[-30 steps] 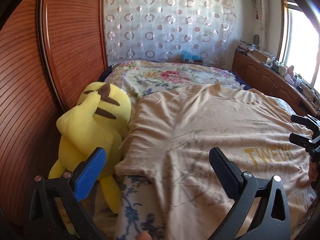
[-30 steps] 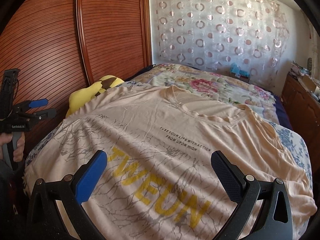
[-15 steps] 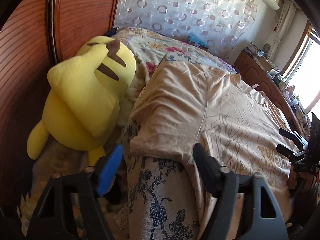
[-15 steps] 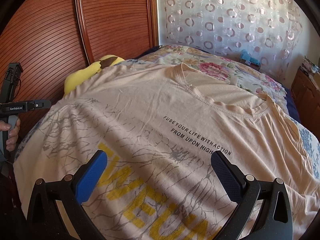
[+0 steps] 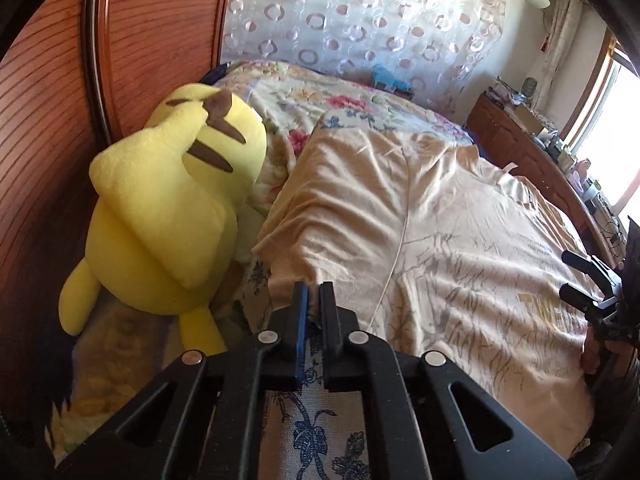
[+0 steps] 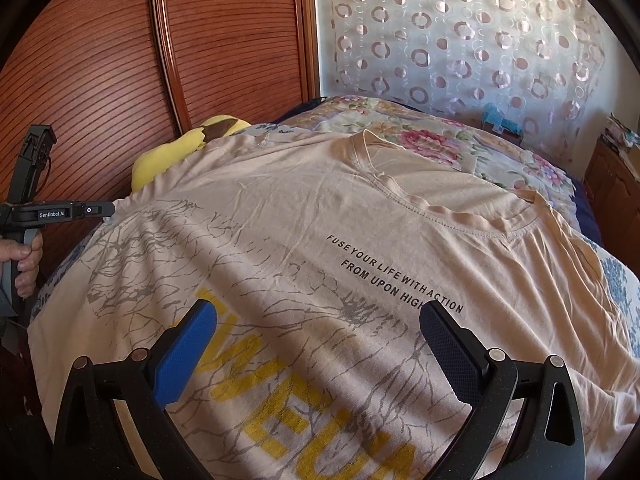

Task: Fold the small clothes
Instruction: 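Grasp a sleeve with the left tool and fold it onto the shirt body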

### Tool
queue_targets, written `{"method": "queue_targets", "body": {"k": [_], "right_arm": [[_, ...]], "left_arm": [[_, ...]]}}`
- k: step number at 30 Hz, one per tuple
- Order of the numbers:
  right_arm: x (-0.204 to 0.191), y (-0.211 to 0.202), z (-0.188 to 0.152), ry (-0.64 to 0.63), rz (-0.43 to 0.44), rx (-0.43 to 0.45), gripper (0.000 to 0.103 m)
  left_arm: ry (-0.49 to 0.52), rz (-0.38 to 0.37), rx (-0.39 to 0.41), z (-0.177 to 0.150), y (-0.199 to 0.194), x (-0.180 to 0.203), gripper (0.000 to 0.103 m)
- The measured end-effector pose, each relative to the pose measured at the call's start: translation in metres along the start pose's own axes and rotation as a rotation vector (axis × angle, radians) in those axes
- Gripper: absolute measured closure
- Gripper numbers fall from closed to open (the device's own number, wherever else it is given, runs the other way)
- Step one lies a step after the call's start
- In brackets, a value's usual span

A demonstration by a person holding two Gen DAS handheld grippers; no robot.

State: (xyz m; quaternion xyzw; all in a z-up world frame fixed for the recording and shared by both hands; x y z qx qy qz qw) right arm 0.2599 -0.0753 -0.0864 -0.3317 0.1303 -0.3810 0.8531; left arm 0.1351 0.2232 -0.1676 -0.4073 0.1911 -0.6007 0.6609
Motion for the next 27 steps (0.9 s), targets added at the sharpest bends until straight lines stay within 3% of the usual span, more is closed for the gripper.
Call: {"method": "queue_targets", "body": {"k": [6, 9, 14, 18, 20, 25, 27], "right_arm": [[-0.002, -0.003, -0.003, -0.004, 0.007, 0.02, 0.002], [0.001, -0.002, -0.003, 0.013, 0.013, 0.02, 0.002], [0.005, -0.003, -0.004, 0.038, 0.019, 0.021, 0.002], [0.004, -0.004, -0.004, 0.039, 0.019, 0.027, 0.002], [0.003, -0.003, -0.004, 0.041, 0.022, 0.025, 0.002], [0.005, -0.003, -0.004, 0.042, 0.027, 0.023, 0.002], [0.005, -0.003, -0.004, 0.041, 0.027, 0.022, 0.002]], "left_arm": [[0.045, -0.005, 0.037, 0.016, -0.012, 0.014, 0.098], [0.088, -0.039, 0.06, 0.032, -0.018, 0.039, 0.098], [0.197, -0.156, 0.058, 0.046, -0.022, 0.105, 0.098], [0.257, -0.146, 0.045, 0.035, -0.026, 0.125, 0.098], [0.25, -0.134, 0.046, 0.032, -0.03, 0.121, 0.089], [0.201, -0.077, 0.063, 0.031, -0.032, 0.1, 0.037], [0.158, -0.057, 0.06, 0.033, -0.027, 0.081, 0.03]]}}
Point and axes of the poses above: each gripper's, at about its wrist camera, not at the fingertips, and y roughly the way its jaws point, x to its right, z to its top, the point moved 8 cm from there along y, roughly the way its jaws point, and after that the axes turned 2 degrees about -x, right-handed, at the moved point
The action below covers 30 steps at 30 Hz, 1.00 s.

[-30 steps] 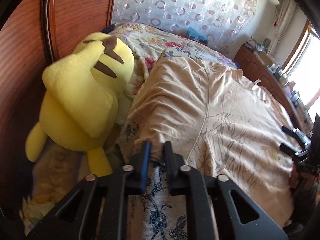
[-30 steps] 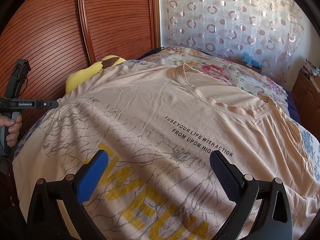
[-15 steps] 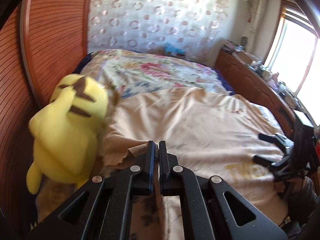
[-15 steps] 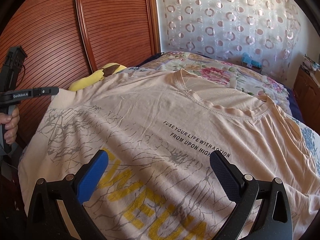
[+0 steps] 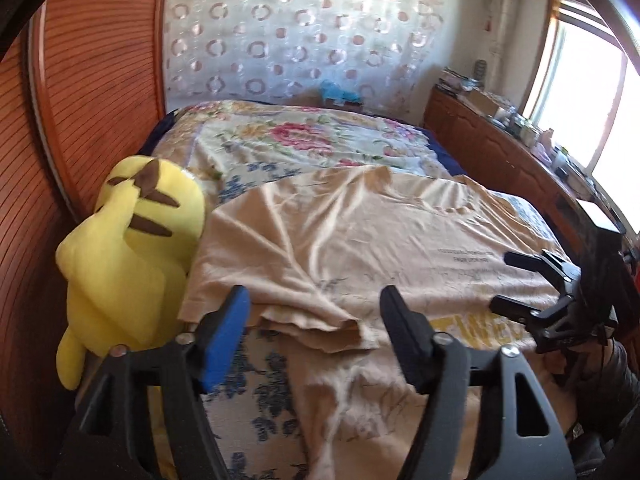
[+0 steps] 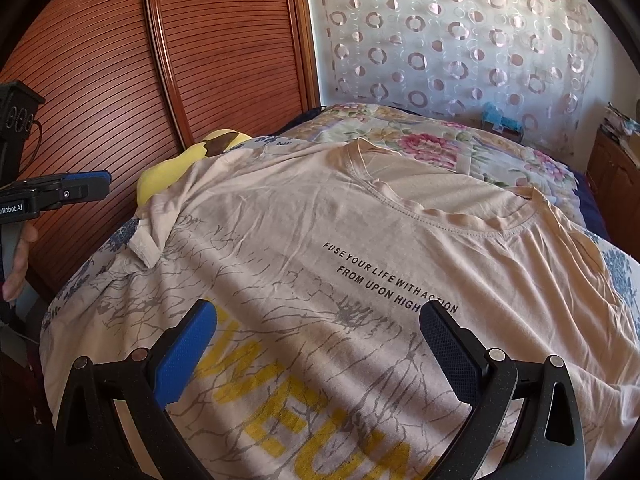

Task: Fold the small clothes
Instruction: 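Grasp a sleeve with the left tool and fold it onto the shirt body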

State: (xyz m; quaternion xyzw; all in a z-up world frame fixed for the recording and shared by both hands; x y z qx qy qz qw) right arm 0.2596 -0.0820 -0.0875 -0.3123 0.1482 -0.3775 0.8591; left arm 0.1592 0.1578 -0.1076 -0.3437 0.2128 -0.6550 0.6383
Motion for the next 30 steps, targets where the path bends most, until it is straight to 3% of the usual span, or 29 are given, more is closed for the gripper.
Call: {"method": "queue_targets", "body": {"k": [4, 8, 11, 15, 17, 19, 24, 30], "right_arm": [[0.001, 0.0, 0.0, 0.002, 0.0, -0.001, 0.002], [0.002, 0.001, 0.0, 0.003, -0.001, -0.005, 0.002], [0.002, 0.003, 0.001, 0.004, -0.001, -0.008, 0.002], [0.003, 0.007, 0.0, 0.009, 0.003, -0.021, 0.002], [0.004, 0.008, 0.0, 0.01, 0.006, -0.03, 0.002], [0.004, 0.01, 0.0, 0.011, 0.004, -0.036, 0.002], [0.005, 0.011, 0.0, 0.013, 0.006, -0.041, 0.002], [0.006, 0.012, 0.0, 0.015, 0.002, -0.046, 0.002]], "left_arm": [[-0.068, 0.065, -0.02, -0.003, 0.014, -0.039, 0.028], [-0.129, 0.113, -0.09, -0.011, 0.04, -0.074, 0.028], [-0.148, 0.096, -0.113, -0.015, 0.056, -0.086, 0.029], [-0.143, 0.044, -0.156, -0.02, 0.071, -0.085, 0.052], [-0.127, 0.016, -0.143, -0.018, 0.069, -0.08, 0.07], [-0.088, 0.071, -0.122, -0.014, 0.065, -0.078, 0.095], [-0.028, 0.095, -0.079, -0.003, 0.053, -0.07, 0.098], [0.036, 0.021, -0.004, 0.042, 0.039, -0.031, 0.098]]}}
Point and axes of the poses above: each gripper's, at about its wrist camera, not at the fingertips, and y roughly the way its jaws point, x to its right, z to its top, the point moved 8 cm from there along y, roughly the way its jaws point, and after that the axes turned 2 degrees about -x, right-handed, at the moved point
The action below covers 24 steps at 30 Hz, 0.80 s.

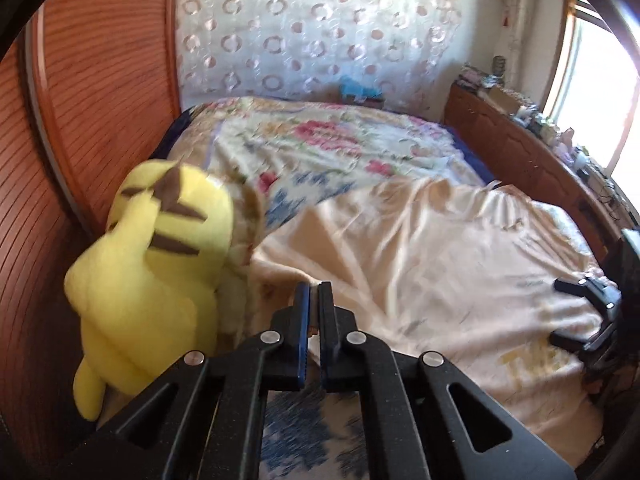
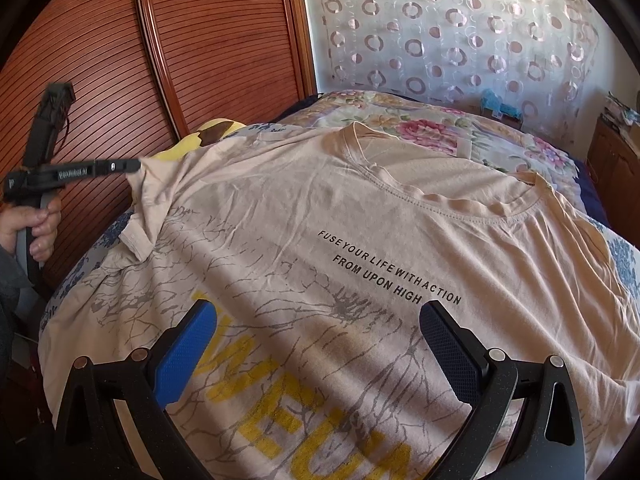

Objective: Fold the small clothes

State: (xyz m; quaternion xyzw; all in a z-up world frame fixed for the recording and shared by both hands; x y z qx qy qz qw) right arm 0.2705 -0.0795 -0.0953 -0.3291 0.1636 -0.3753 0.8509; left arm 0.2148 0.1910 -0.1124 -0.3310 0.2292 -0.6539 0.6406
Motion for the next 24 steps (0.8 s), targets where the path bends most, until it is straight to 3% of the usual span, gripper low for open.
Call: {"method": "queue_targets", "body": {"k": [6, 11, 12, 14, 15, 17, 18, 19, 24], "right_arm": [[0.003, 0.0, -0.001, 0.008, -0.01, -0.01, 0.002], [0.008, -0.001, 0.0, 0.027, -0.014, -0.009, 0.002], [0.008, -0.002, -0.001, 0.031, -0.011, -0.01, 0.002], [0.009, -0.002, -0.001, 0.034, -0.004, -0.009, 0.002], [0.009, -0.003, -0.001, 0.032, -0.001, -0.009, 0.007], [0.008, -0.003, -0.001, 0.029, -0.003, -0.013, 0.014], [0.007, -0.003, 0.0, 0.03, 0.002, -0.015, 0.019], [0.006, -0.004, 0.0, 0.031, 0.008, -0.018, 0.024], [0.001, -0.01, 0.01, -0.004, 0.017, -0.013, 0.035]], "left_arm": [[0.136, -0.13, 0.056, 0.051, -0.009, 0.079, 0.098], [0.236, -0.172, 0.073, 0.069, -0.01, 0.122, 0.097], [0.239, -0.173, 0.071, 0.07, -0.01, 0.123, 0.092], [0.228, -0.187, 0.067, 0.067, -0.009, 0.122, 0.07], [0.218, -0.193, 0.07, 0.067, -0.009, 0.121, 0.056], [0.198, -0.186, 0.067, 0.062, -0.009, 0.114, 0.044], [0.186, -0.171, 0.057, 0.059, -0.005, 0.108, 0.03], [0.17, -0.153, 0.051, 0.054, -0.003, 0.1, 0.025], [0.138, -0.088, -0.009, 0.023, 0.012, 0.065, 0.024]]}}
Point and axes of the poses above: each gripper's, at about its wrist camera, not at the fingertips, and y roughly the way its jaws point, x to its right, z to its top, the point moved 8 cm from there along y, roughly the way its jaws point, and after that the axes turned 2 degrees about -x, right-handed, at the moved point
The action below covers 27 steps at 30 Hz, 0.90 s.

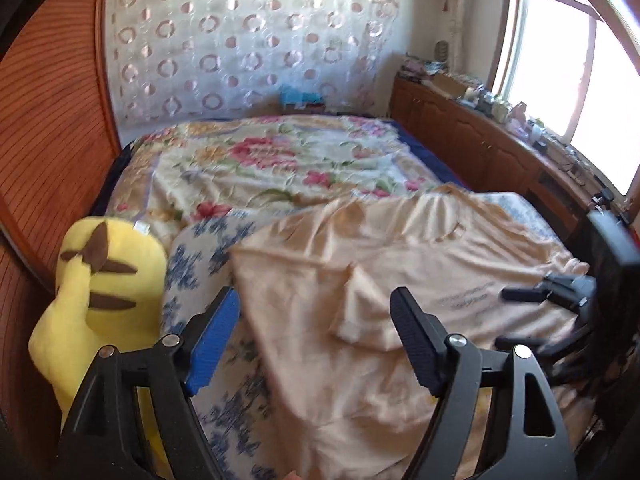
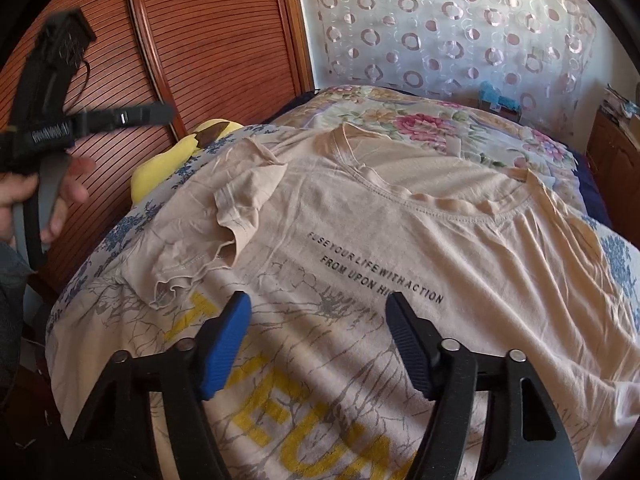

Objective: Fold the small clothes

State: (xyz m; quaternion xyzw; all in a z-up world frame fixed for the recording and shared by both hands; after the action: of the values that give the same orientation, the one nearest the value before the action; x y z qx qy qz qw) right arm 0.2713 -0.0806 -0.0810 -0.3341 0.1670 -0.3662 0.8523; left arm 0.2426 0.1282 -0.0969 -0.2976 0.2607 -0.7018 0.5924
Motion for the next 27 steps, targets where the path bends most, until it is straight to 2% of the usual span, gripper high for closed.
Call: {"method": "queue_targets", "body": {"k": [6, 10, 15, 18, 27], "right_arm": [[-0.018, 0.002, 0.022, -0.114, 0.015, -0.006, 0.043], [-0.029, 0.018, 0.038, -0.167, 0.039, -0.017, 0.049], [-0.041, 0.053, 0.054, -0.219, 0.074, -0.047, 0.05], [-0.044, 0.073, 0.06, -0.239, 0.081, -0.066, 0.05], [-0.048, 0.101, 0.064, -0.273, 0.104, -0.113, 0.05]], "left_arm": [[-0.043, 0.097, -0.114, -0.047, 0.029, -0.036, 0.024], [-0.057, 0.103, -0.16, -0.063, 0.039, -0.04, 0.024], [-0.039, 0.121, -0.142, -0.065, 0.04, -0.038, 0.024], [-0.039, 0.132, -0.112, -0.065, 0.041, -0.038, 0.02], [-0.062, 0.137, -0.118, -0.065, 0.044, -0.045, 0.012]]}}
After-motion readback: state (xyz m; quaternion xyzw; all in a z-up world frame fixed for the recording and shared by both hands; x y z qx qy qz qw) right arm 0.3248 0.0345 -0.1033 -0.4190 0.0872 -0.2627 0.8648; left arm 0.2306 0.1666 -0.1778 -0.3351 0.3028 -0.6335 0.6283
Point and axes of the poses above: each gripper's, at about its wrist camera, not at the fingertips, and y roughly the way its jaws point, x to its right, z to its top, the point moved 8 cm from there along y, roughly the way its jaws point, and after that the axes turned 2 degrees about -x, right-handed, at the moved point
